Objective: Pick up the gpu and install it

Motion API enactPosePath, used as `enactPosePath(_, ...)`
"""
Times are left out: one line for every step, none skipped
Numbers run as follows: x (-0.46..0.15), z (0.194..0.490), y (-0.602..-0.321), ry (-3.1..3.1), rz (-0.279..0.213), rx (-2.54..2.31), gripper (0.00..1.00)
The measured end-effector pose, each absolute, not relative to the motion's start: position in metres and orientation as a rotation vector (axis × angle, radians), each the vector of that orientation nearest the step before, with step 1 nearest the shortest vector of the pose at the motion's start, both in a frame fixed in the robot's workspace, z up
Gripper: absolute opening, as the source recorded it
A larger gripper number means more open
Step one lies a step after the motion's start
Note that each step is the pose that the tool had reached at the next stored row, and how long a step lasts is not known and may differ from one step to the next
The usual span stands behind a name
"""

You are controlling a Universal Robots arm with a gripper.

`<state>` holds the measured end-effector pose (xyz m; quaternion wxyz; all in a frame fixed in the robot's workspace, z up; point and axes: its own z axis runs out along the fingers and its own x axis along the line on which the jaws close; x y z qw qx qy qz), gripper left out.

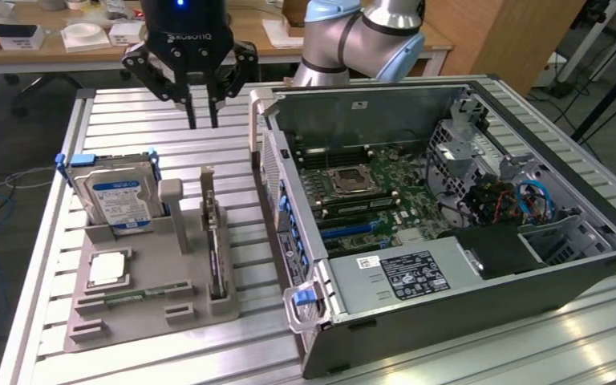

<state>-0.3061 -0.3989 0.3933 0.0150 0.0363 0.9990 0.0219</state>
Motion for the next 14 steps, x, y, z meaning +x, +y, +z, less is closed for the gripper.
enactPosePath(-0.3061, 0.3933, -0.3988, 3.109, 0.068, 0.113, 0.35)
enactPosePath(-0.3061, 0.3933, -0.3989, 3.109, 0.068, 0.113, 0.35)
enactPosePath(-0.3061, 0.3933, -0.3989, 3.109, 0.068, 0.113, 0.41)
enactPosePath(-0.3061, 0.3933, -0.3988, 3.109, 0.068, 0.113, 0.41)
enactPosePath(-0.3061, 0.3933, -0.3989, 3.109, 0.068, 0.113, 0.47)
enactPosePath(-0.3061, 0.3933, -0.3988, 3.109, 0.068, 0.113, 0.47)
enactPosePath(-0.3061, 0.3933, -0.3988, 3.109, 0.068, 0.113, 0.47)
enactPosePath(-0.3061, 0.3933, -0.3989, 3.109, 0.068, 0.113, 0.47)
enactPosePath(-0.3061, 0.3933, -0.3988, 3.109, 0.068, 0.113, 0.47)
enactPosePath(-0.3061, 0.3933, -0.3989, 3.109, 0.068, 0.113, 0.47)
enactPosePath(-0.3062, 0.3933, -0.3992, 3.109, 0.068, 0.113, 0.47)
enactPosePath(-0.3062, 0.3933, -0.3994, 3.109, 0.068, 0.113, 0.47)
enactPosePath(-0.3062, 0.3933, -0.3996, 3.109, 0.068, 0.113, 0.47)
enactPosePath(-0.3061, 0.3933, -0.3999, 3.109, 0.068, 0.113, 0.47)
